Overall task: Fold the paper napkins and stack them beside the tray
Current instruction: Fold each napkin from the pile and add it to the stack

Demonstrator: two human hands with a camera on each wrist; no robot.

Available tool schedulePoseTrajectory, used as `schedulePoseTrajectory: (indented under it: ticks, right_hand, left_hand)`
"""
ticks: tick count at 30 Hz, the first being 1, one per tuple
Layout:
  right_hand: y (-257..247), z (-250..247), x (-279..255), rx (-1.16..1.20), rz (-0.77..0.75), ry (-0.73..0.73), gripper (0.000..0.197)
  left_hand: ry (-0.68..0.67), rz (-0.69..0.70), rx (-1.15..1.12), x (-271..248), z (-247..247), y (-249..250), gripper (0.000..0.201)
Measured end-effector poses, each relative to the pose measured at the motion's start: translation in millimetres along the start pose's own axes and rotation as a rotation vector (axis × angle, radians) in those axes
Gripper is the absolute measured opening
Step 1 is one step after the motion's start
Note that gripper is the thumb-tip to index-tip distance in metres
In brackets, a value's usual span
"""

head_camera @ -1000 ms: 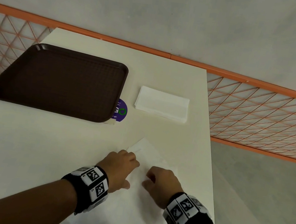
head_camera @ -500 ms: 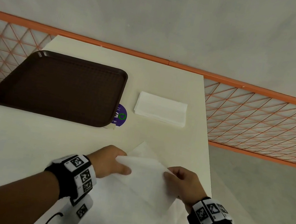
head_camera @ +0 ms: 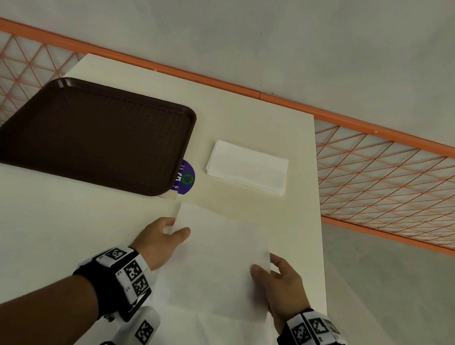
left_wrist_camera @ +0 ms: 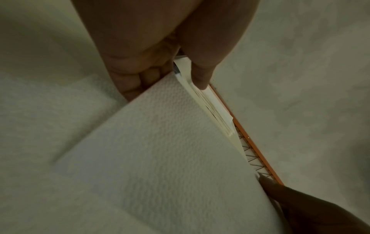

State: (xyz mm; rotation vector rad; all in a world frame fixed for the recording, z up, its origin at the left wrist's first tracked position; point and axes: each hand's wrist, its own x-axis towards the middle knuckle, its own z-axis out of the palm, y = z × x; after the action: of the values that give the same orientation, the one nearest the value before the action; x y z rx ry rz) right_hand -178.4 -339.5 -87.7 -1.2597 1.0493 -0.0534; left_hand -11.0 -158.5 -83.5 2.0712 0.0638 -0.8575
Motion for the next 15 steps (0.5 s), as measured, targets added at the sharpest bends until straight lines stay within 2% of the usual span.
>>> schedulePoseTrajectory:
  ticks: [4,9,15]
  right_hand:
    - [4.4,1.7,0.7,-0.073,-0.102,0.055,0.044]
    - [-8.6,-0.3,-2.9,-0.045,-0.186,-0.030,0.032]
    - [-30.9,-7.7,4.9,-0.059,-0.220,-0.088,0.023]
  left_hand:
    - [-0.055,0.014,-0.053,-5.1,-2.9,-1.5,0.063]
    - [-0.176,0.199,-0.074,-14.8,-8.9,4.7,0.041]
    - [-0.105,0.315,0.073,-15.9,-20.3,19.4,0.022]
